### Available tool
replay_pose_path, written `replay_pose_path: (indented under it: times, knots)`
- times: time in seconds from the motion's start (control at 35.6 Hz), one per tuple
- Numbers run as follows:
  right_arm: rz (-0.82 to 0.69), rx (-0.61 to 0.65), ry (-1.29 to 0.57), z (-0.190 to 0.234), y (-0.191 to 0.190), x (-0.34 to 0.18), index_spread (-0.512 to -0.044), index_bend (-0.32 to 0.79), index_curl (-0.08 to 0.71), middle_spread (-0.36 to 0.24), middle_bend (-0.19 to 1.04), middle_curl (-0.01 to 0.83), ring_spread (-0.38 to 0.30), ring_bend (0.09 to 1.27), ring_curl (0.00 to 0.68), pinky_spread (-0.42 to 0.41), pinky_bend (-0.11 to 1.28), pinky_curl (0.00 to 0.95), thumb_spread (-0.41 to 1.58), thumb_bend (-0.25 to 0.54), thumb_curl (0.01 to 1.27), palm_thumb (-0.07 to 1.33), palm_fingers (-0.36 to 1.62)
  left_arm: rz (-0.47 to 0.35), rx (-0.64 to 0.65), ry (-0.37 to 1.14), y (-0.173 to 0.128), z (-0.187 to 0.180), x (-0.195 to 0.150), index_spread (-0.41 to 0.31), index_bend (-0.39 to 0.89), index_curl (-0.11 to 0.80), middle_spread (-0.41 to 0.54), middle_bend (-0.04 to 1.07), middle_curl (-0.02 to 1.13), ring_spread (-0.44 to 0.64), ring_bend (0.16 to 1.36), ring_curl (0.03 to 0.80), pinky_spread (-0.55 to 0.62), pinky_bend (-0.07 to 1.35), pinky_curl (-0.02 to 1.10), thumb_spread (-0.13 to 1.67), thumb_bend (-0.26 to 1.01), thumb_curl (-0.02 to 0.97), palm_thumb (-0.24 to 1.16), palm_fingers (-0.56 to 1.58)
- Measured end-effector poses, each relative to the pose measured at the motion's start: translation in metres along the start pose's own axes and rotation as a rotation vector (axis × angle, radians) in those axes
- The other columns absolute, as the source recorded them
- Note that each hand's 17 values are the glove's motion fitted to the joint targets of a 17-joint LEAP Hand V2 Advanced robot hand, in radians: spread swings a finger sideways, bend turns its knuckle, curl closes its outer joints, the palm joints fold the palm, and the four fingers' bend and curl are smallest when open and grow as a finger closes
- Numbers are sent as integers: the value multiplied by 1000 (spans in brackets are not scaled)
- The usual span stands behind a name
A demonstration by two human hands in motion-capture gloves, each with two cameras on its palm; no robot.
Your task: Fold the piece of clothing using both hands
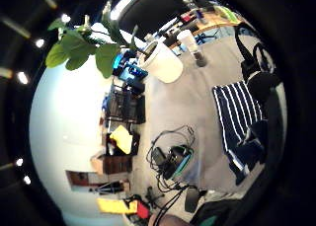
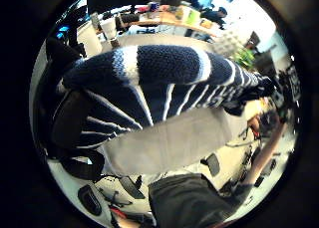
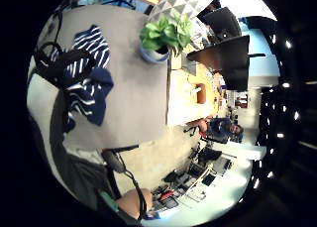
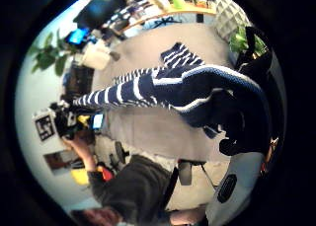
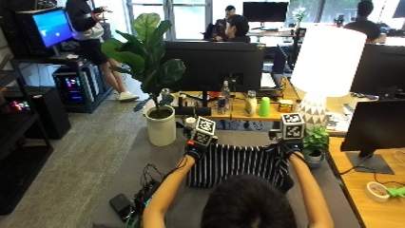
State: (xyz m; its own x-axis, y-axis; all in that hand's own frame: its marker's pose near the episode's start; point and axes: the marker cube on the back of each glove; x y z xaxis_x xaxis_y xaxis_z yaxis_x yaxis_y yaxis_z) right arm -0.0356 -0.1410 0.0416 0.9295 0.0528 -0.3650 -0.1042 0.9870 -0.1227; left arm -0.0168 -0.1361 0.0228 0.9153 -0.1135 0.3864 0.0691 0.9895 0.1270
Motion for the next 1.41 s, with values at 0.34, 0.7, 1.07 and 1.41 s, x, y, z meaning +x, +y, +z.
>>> replay_pose_path:
  times: [0.34, 0.7, 1.07, 1.41]
  knots:
    - [250, 268, -168, 45, -38, -25, -249, 51, 241, -123, 352, 443, -189, 725, 454, -223, 696, 454, 986, 56, 388, 972, 980, -137, -117, 80, -13, 59, 13, -205, 164, 424, -192, 144, 456, -230, 513, 446, -168, 339, 438, 1343, -6, 175, 418, 517]
    - [357, -474, -245, 149, 64, -27, -254, 58, 194, 40, 175, 393, 53, 524, 402, 106, 719, 443, 1111, -40, 275, 505, 347, -17, -371, 432, 70, 157, 74, -112, 113, 402, 25, 93, 296, 53, 525, 401, 193, 348, 402, 1296, -55, 129, 147, 204]
    - [486, -301, -285, 162, 62, -33, -256, 106, 175, 22, 318, 406, 12, 546, 346, 61, 652, 361, 1122, 89, 339, 787, 673, -55, -384, 486, 65, 148, 61, -96, 189, 388, 89, 170, 282, 240, 468, 339, 407, 245, 337, 1195, -13, 151, 54, 68]
    - [336, -245, -338, 38, 18, -88, -209, 127, 254, -101, 409, 475, -186, 703, 446, -175, 738, 435, 916, 85, 439, 976, 1211, -161, -164, 649, 37, 38, -32, -81, 200, 397, 122, 137, 260, 272, 527, 335, 422, 246, 335, 1260, 0, 171, 94, 152]
